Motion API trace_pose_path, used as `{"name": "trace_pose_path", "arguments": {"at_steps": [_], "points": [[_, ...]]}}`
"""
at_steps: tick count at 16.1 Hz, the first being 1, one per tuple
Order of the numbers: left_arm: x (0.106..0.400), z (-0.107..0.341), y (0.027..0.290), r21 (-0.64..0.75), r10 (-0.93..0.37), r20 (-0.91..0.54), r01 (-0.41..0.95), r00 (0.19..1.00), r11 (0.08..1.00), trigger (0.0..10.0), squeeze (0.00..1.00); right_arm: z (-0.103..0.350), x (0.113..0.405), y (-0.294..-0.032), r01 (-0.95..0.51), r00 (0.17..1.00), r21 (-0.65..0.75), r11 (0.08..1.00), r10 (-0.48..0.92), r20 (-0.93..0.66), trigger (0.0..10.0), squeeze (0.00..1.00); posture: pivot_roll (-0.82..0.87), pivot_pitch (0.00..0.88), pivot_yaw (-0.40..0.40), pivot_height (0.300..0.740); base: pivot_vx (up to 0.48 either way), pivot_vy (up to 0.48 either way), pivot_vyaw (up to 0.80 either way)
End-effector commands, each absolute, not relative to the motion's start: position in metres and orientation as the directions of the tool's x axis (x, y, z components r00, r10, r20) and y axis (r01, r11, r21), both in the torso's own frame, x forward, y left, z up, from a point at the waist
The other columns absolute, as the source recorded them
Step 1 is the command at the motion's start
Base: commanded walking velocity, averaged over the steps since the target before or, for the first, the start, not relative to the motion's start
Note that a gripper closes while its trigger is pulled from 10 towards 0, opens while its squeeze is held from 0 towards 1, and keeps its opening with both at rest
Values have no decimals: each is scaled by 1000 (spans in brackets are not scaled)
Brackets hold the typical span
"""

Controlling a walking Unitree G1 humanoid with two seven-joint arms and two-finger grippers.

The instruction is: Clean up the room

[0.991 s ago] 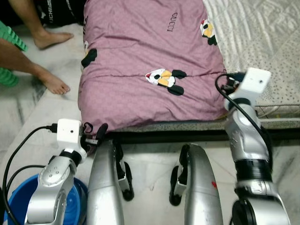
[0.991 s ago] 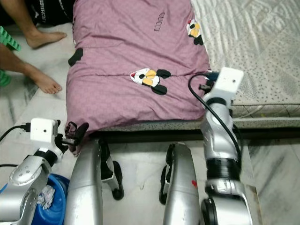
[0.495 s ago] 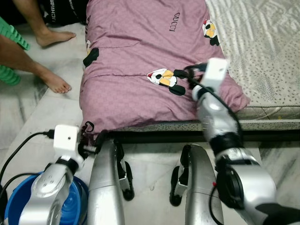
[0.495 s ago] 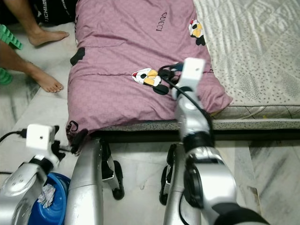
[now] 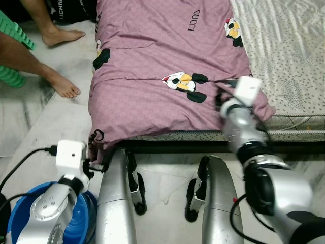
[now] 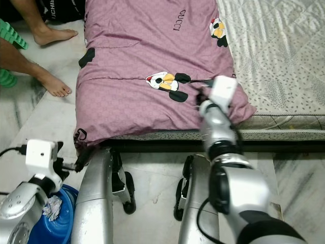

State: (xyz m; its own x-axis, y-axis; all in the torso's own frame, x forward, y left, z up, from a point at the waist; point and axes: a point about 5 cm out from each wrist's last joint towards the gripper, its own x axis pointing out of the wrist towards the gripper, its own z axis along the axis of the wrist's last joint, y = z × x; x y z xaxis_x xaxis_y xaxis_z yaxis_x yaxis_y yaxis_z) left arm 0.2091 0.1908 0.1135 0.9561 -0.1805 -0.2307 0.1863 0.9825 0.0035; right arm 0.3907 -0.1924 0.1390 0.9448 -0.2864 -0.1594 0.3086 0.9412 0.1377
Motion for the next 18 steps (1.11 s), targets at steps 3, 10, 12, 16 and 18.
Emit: {"name": "trace_pose_path", "arguments": {"at_steps": [3, 10, 12, 16, 18], "points": [[211, 104, 190, 2, -185, -270, 193, 945, 981, 10000, 0, 119, 379, -214, 391, 905, 92, 916, -364, -222, 10000, 1000, 232, 370, 19, 572, 0, 0, 0], [236, 105, 191, 23, -180, -227, 190, 957, 982, 10000, 0, 85, 358, -229, 434, 877, 194, 880, -363, -314, 10000, 1000, 208, 266, 19, 572, 0, 0, 0], [252, 110, 195, 36, -178, -188, 188, 966, 982, 10000, 0, 115, 371, -224, 305, 948, 167, 938, -281, -152, 10000, 1000, 175, 215, 23, 572, 0, 0, 0], [275, 118, 200, 49, -176, -119, 182, 977, 982, 10000, 0, 176, 385, -200, 51, 985, -91, 995, -35, 170, 10000, 1000, 98, 143, 49, 572, 0, 0, 0], [280, 113, 197, 46, -183, -114, 190, 976, 981, 10000, 0, 186, 378, -187, -23, 968, -198, 980, 72, 242, 10000, 1000, 62, 108, 56, 572, 0, 0, 0]]}}
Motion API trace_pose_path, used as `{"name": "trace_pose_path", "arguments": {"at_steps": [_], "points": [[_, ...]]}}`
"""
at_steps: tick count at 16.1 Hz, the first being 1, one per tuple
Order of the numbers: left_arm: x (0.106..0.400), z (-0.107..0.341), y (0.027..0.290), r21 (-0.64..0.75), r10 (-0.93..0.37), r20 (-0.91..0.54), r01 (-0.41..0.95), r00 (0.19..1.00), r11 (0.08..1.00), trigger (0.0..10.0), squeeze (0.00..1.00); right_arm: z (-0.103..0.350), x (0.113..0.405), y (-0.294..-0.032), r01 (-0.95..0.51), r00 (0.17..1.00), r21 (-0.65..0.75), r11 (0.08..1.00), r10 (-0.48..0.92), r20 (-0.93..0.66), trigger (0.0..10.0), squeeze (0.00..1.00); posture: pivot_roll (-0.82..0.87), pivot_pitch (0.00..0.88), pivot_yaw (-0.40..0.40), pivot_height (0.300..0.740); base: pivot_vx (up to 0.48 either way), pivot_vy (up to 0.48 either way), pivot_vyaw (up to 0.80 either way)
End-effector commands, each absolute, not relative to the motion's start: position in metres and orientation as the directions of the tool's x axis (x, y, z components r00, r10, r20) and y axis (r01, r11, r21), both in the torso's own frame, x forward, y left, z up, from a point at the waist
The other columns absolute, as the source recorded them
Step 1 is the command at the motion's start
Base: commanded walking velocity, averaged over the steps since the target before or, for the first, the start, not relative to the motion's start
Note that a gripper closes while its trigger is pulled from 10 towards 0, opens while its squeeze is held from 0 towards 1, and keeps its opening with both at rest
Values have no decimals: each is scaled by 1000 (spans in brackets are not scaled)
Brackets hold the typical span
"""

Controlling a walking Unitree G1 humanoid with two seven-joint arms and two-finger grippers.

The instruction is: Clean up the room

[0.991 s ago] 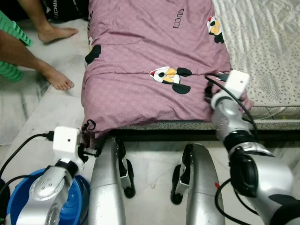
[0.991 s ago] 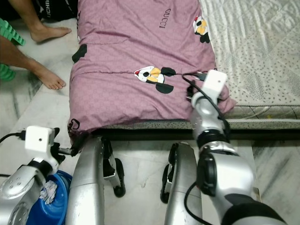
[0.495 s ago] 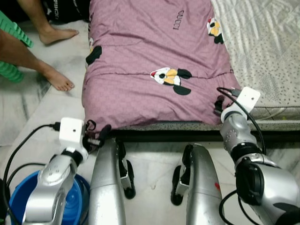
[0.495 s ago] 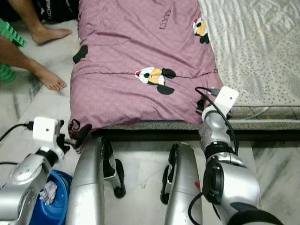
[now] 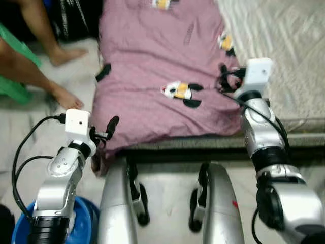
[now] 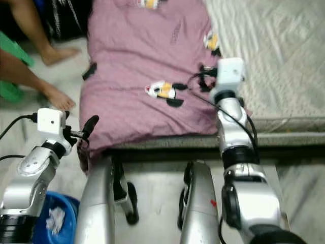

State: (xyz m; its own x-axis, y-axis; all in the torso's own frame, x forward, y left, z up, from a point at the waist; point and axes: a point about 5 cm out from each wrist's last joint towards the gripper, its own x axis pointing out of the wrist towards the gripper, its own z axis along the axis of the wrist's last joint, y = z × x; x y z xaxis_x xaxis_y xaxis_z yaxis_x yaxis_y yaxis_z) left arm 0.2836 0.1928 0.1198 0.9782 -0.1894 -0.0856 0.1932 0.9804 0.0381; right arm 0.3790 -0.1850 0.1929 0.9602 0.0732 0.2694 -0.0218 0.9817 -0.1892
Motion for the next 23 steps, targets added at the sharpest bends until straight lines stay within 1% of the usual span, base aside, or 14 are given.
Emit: {"name": "trace_pose_path", "arguments": {"at_steps": [1, 2, 3, 4, 5, 7, 8, 9, 10, 12, 14, 15, 18, 23], "points": [[282, 108, 194, 38, -187, -115, 193, 976, 981, 10000, 0, 178, 366, -179, -72, 959, -242, 968, 134, 251, 10000, 1000, 32, 78, 53, 572, 0, 0, 0], [283, 105, 191, 30, -189, -113, 194, 975, 981, 10000, 0, 171, 356, -175, -89, 955, -257, 962, 156, 252, 10000, 1000, 22, 63, 49, 572, 0, 0, 0], [284, 102, 188, 17, -189, -108, 192, 976, 981, 10000, 0, 161, 343, -171, -104, 955, -245, 964, 166, 245, 10000, 1000, 18, 44, 42, 572, 0, 0, 0], [284, 99, 185, 6, -187, -102, 188, 977, 982, 10000, 0, 150, 329, -169, -98, 962, -215, 972, 148, 230, 10000, 1000, 18, 27, 36, 572, 0, 0, 0], [284, 97, 183, -5, -182, -94, 182, 979, 983, 10000, 0, 141, 316, -167, -73, 970, -187, 980, 113, 217, 10000, 1000, 19, 15, 30, 572, 0, 0, 0], [277, 92, 183, -22, -165, -84, 164, 983, 986, 10000, 0, 124, 290, -162, -18, 984, -88, 996, 33, 177, 10000, 1000, 25, 0, 20, 572, 0, 0, 0], [275, 90, 184, -23, -162, -85, 160, 983, 987, 10000, 0, 120, 285, -161, 7, 989, -33, 999, -2, 150, 10000, 1000, 21, 0, 16, 572, 0, 0, 0], [274, 87, 185, -25, -158, -88, 156, 984, 987, 10000, 0, 119, 284, -160, 23, 992, 16, 1000, -25, 126, 10000, 729, 21, 0, 16, 572, 0, 0, 0], [273, 85, 184, -29, -154, -87, 152, 984, 988, 10000, 0, 122, 283, -157, -9, 992, 22, 1000, 6, 129, 10000, 0, 10, 0, 14, 572, 0, 0, 0], [273, 84, 180, -42, -150, -75, 147, 986, 988, 10000, 0, 130, 281, -152, -81, 986, 43, 996, 74, 149, 10000, 0, 2, 0, 11, 572, 0, 0, 0], [272, 84, 179, -48, -147, -69, 144, 987, 988, 10000, 0, 133, 280, -152, -78, 987, 52, 996, 70, 144, 10000, 0, -3, 0, 10, 592, 0, 0, 0], [270, 80, 178, -45, -147, -78, 144, 986, 989, 10000, 0, 135, 280, -149, -101, 986, 69, 992, 91, 142, 10000, 0, -8, 0, 12, 607, 0, 0, 0], [267, 73, 176, -45, -157, -98, 153, 983, 987, 10000, 0, 137, 281, -149, -102, 987, 76, 992, 91, 136, 10000, 0, -18, 0, 26, 647, 0, 0, 0], [277, 71, 174, -56, -151, -96, 146, 984, 988, 10000, 0, 134, 284, -148, -88, 990, 81, 993, 78, 117, 10000, 0, -33, 0, 27, 722, 0, 0, 0]]}}
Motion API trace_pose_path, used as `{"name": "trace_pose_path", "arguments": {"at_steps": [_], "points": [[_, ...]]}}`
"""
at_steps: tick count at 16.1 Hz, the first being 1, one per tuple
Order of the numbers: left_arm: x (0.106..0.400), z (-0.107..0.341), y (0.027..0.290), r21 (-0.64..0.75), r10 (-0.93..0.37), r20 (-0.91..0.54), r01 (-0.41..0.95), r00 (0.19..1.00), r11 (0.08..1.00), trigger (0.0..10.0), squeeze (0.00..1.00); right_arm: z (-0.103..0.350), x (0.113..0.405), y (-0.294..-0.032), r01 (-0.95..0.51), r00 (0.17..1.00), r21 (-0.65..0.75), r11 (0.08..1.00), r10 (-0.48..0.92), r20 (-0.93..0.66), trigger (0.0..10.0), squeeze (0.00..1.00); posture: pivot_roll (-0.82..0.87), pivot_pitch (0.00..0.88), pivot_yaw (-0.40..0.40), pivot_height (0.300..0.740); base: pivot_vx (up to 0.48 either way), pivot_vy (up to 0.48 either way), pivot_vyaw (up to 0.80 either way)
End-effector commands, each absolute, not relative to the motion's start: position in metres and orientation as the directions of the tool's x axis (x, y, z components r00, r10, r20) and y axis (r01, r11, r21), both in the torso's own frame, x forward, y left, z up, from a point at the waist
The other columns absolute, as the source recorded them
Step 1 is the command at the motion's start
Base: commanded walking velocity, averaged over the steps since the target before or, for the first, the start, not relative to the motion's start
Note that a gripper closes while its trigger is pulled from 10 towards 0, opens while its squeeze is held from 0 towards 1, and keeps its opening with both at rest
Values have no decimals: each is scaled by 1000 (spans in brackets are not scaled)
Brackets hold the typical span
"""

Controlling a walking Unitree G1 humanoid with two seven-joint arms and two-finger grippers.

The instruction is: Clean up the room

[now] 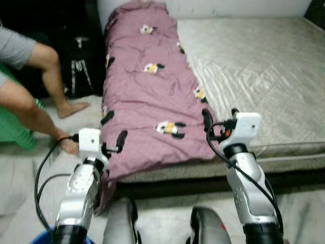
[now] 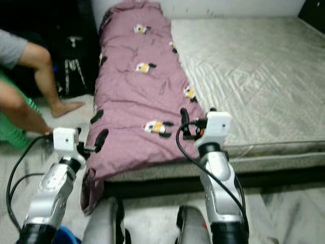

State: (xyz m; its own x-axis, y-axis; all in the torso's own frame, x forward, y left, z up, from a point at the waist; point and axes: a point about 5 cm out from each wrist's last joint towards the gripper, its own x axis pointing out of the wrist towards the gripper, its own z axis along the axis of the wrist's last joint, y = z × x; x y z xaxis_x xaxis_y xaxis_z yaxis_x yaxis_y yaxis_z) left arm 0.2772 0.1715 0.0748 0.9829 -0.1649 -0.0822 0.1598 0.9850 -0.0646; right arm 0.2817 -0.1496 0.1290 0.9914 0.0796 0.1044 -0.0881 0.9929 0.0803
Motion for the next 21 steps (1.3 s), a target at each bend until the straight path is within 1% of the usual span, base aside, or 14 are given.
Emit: {"name": "trace_pose_path", "arguments": {"at_steps": [1, 2, 7, 9, 13, 16, 18, 21], "points": [[277, 70, 173, -56, -149, -99, 144, 984, 988, 10000, 0, 132, 285, -149, -87, 991, 80, 993, 78, 113, 10000, 0, -34, 0, 25, 732, 0, 0, 0], [277, 69, 172, -52, -147, -102, 142, 984, 989, 10000, 0, 131, 285, -151, -80, 992, 82, 993, 71, 105, 10000, 0, -35, 0, 23, 740, 0, 0, 0], [287, 71, 166, -53, -165, -96, 160, 982, 986, 10000, 0, 127, 289, -156, -65, 995, 76, 995, 58, 87, 10000, 0, -37, 0, 17, 740, 0, 0, 0], [289, 75, 165, -46, -176, -89, 173, 980, 984, 10000, 0, 130, 291, -155, -72, 994, 53, 996, 67, 88, 10000, 0, -44, 0, 29, 740, 0, 0, 0], [277, 69, 173, -34, -178, -107, 175, 978, 984, 10000, 0, 117, 279, -161, -30, 998, 49, 998, 27, 52, 10000, 0, -52, 3, 44, 740, 0, 0, 0], [267, 63, 167, -57, -188, -128, 182, 974, 982, 10000, 0, 100, 266, -164, -15, 1000, 41, 999, 15, -11, 10000, 0, -49, 8, 39, 740, 0, 0, 0], [261, 57, 164, -64, -192, -147, 185, 970, 981, 10000, 0, 96, 264, -167, -6, 1000, 36, 999, 7, -25, 10000, 0, -50, 1, 37, 740, 0, 0, 0], [264, 58, 161, -66, -201, -146, 194, 969, 979, 10000, 0, 99, 268, -170, 7, 1000, 31, 1000, -6, -19, 10000, 0, -51, 0, 37, 740, 0, 0, 0]]}}
